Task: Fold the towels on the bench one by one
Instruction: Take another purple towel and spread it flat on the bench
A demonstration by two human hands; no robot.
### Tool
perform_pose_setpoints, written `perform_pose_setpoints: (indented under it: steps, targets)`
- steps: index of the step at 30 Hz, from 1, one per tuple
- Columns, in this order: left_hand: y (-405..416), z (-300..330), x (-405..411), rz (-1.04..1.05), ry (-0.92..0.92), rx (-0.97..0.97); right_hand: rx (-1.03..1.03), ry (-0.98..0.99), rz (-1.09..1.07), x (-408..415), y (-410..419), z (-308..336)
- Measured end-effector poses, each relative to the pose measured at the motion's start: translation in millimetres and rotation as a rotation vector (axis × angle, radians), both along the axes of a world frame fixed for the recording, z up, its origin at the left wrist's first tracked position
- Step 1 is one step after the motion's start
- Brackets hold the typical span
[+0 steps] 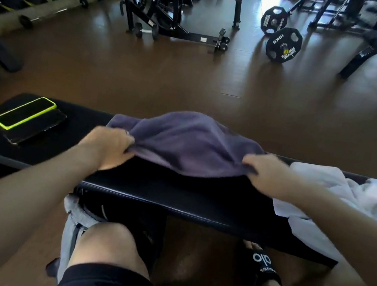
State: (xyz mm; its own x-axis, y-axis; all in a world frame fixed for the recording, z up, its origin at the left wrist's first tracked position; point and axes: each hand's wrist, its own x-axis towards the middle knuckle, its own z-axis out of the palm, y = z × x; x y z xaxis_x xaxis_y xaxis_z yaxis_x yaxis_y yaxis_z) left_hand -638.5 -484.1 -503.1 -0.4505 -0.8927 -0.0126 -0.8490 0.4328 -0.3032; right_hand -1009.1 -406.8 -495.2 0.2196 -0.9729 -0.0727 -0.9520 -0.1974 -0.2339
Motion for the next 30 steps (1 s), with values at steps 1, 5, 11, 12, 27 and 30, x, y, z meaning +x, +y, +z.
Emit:
perform_pose_setpoints:
  steps: [1, 5, 11, 12, 27, 30]
  targets:
    - [6.0, -12.6, 6.0, 0.001, -0.056, 0.07, 0.083, 0.039, 0.033, 3.7, 8.7, -11.0]
    - [22.0, -36.6, 27.4, 0.065, -0.071, 0.232, 0.267, 0.126, 0.116, 15.6, 29.4, -25.5]
    - [27.1, -36.1, 41.7, 0.099, -0.107, 0.303, 0.387, 0.173, 0.138, 19.0, 34.0, -20.4]
    - [27.6, -35.0, 43.2, 0.118, -0.126, 0.321, 0.429, 0.157, 0.133, 19.4, 35.1, -20.8]
    - [64.1, -28.7, -146.6, -0.349, 0.298, 0.413, 0.009, -0.269, -0.518, -24.2, -12.6, -29.0]
    - [60.6, -50.8, -168.3, -0.29, 0.235, 0.439, 0.137, -0.127, -0.613, -43.9, -23.7, -44.2]
